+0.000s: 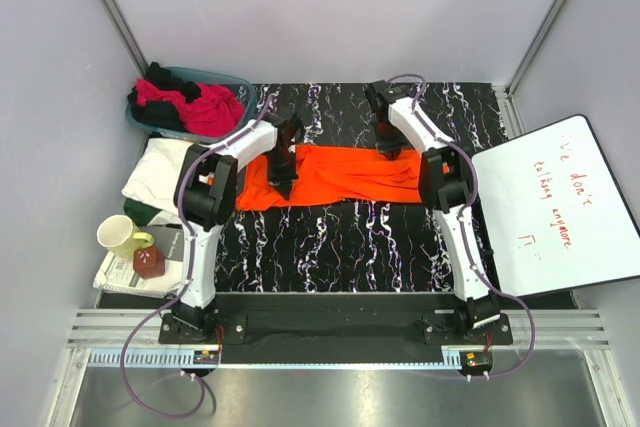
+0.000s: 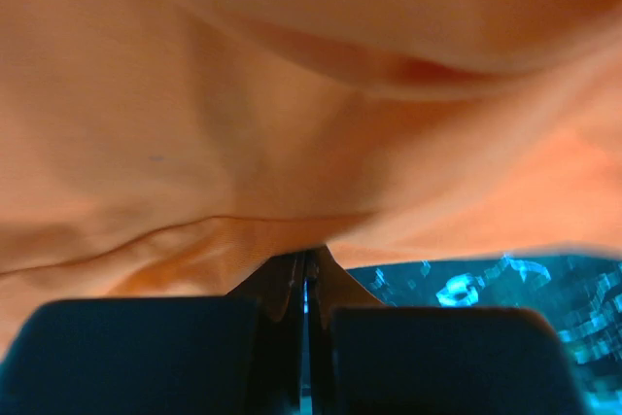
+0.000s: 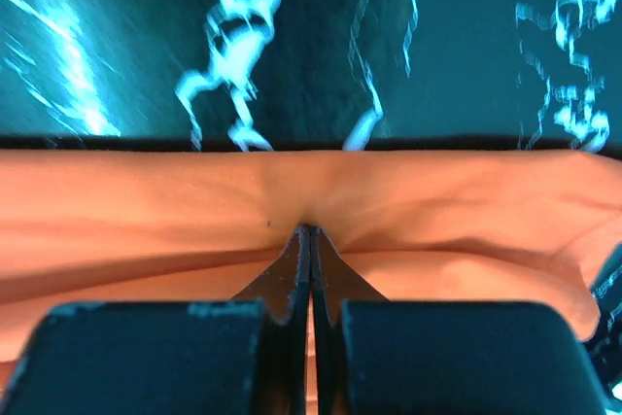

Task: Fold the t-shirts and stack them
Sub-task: Rotate the tshirt 90 degrees

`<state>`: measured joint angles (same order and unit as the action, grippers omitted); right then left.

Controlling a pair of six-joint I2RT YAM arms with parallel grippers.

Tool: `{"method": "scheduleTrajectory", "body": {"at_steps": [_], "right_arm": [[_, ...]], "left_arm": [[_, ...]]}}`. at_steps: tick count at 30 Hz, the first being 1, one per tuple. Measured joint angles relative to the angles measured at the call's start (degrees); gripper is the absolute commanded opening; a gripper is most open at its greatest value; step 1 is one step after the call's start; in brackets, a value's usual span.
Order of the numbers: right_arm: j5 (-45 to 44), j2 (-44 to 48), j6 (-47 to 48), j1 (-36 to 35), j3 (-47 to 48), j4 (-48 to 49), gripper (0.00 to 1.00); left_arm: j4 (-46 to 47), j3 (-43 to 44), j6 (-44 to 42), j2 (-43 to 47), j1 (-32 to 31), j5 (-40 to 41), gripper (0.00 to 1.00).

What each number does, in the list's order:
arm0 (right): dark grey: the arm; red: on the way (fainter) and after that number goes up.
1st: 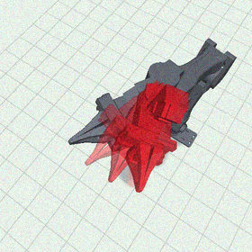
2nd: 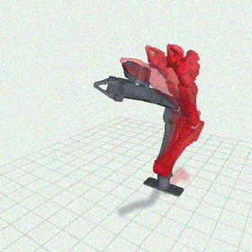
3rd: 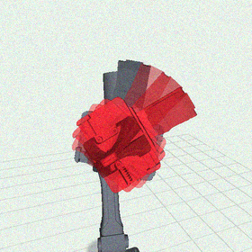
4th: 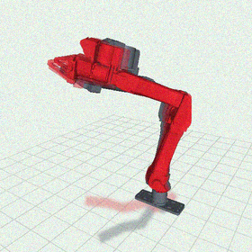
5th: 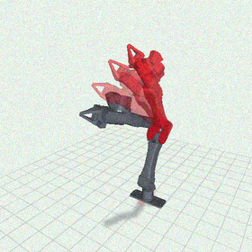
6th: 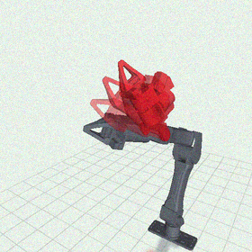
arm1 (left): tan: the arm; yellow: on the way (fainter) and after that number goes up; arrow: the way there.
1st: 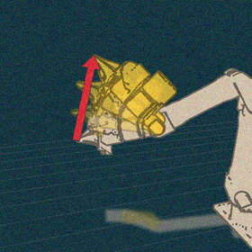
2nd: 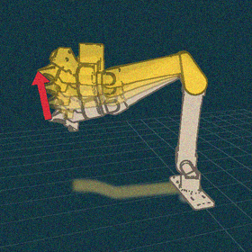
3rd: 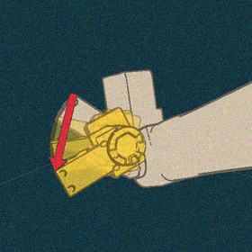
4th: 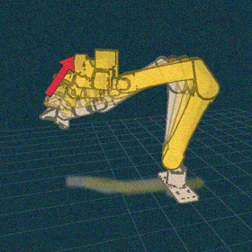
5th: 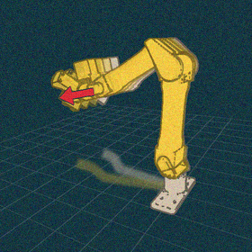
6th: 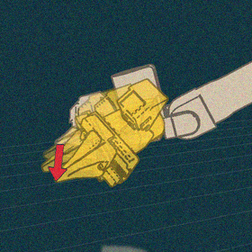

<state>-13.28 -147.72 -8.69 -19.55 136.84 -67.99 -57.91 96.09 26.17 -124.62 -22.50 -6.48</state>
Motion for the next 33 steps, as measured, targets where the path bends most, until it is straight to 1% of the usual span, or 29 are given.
{"method": "scheduleTrajectory", "body": {"at_steps": [5, 10, 14, 16, 18, 21, 23, 25, 27, 29, 31, 33], "right_arm": [[-0.68, 5.68, 0.09, -0.37, -10.88, 0.13, 0.00], [0.85, 12.24, -0.04, -1.25, -23.41, -0.61, 0.00], [3.63, 16.92, -0.63, -2.73, -31.04, -1.73, 0.00], [5.73, 19.06, -1.18, -4.04, -33.44, -2.64, 0.00], [8.28, 20.85, -1.64, -5.77, -34.67, -2.99, 0.00], [13.14, 22.80, -2.58, -8.00, -34.86, -3.10, 0.00], [15.06, 23.65, -3.23, -8.76, -34.38, -3.23, 0.00], [15.91, 23.71, -3.76, -8.83, -31.78, -3.63, 0.00], [15.89, 23.71, -3.96, -8.44, -28.13, -3.69, 0.00], [15.85, 23.21, -3.96, -7.54, -21.73, -3.85, 0.00], [15.96, 21.84, -3.93, -6.16, -14.97, -3.72, 0.00], [16.39, 19.28, -3.96, -4.42, -8.66, -3.85, 0.00]], "left_arm": [[-5.31, 9.77, 0.87, -5.42, 0.09, 6.43, 0.00], [-10.47, 24.92, 1.53, -13.84, 0.85, 10.49, 0.00], [-12.61, 36.22, 1.49, -19.87, 1.66, 10.54, 0.00], [-12.46, 41.48, 1.46, -22.62, 1.97, 8.81, 0.00], [-10.67, 43.76, 1.49, -23.76, 2.25, 6.10, 0.00], [-7.45, 42.99, 1.49, -23.58, 2.45, 2.40, 0.00], [-3.39, 37.48, 1.25, -20.74, 2.25, 0.68, 0.00], [-0.20, 28.61, 0.81, -14.95, 1.60, -0.48, 0.00], [1.95, 20.31, 0.42, -8.15, 0.17, -1.38, 0.00], [4.37, 14.36, 0.15, -1.68, -2.40, -2.03, 0.00], [6.82, 11.21, 0.11, 3.48, -6.08, -2.86, 0.00], [9.31, 9.88, 0.11, 6.71, -10.19, -4.37, 0.00]]}}
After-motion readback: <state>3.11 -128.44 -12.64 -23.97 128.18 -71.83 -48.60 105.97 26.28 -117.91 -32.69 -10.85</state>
